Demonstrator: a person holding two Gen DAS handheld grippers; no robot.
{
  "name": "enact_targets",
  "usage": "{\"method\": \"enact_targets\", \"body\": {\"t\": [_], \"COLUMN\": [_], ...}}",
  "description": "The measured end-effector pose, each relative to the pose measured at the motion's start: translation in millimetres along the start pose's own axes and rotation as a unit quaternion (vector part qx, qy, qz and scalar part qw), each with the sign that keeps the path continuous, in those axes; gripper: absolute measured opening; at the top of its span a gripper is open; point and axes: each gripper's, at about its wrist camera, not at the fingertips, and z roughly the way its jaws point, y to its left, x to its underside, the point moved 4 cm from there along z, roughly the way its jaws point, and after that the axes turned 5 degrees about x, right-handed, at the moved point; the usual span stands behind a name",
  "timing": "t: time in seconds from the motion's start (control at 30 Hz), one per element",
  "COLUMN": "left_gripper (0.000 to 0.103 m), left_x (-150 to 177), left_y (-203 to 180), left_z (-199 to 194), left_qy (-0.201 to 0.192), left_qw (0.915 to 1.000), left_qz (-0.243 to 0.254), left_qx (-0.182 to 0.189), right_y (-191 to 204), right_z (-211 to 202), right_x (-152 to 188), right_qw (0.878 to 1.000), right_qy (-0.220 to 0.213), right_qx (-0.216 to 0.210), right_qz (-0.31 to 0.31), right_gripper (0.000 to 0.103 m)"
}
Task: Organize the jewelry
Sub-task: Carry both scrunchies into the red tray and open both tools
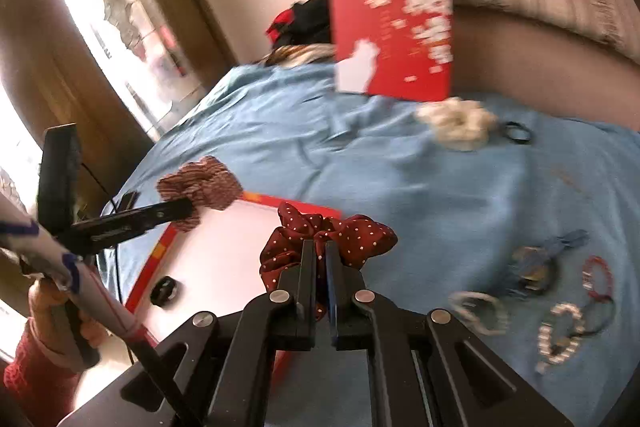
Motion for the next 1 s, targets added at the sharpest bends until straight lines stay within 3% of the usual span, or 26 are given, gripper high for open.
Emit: {"method": "enact_targets", "body": {"t": [0.3,0.57,0.83,0.93,1.0], "left_gripper": [0.010,0.012,0.020,0.031,0.034], "left_x": [0.7,12.1,13.1,13.4,12.8], "left_y": [80.7,97.8,95.1,91.5,89.6], "left_z": [42.0,53.8,46.7,40.0,35.0], "left_qy": [0.017,0.027,0.017,0.007,0.003], "left_qw": [0.9967,0.9947,0.9937,0.9934,0.9933], "left_qz": [-0.073,-0.087,-0.095,-0.097,-0.100], "left_qx": [-0.034,-0.048,-0.058,-0.059,-0.058], "right_y": [37.9,37.5,43.6,46.1,46.7], "right_z": [84.1,118.9,123.4,120.6,115.8], "right_x": [-7.1,12.2,16.8,16.1,14.0], "right_qw": [0.998,0.996,0.995,0.995,0.996], "right_qy": [0.049,0.085,0.082,0.078,0.072], "right_qx": [0.010,0.015,0.028,0.031,0.029], "right_qz": [-0.022,-0.028,-0.045,-0.047,-0.044], "right_gripper": [0.005,0.005,0.007,0.018,0.036]}}
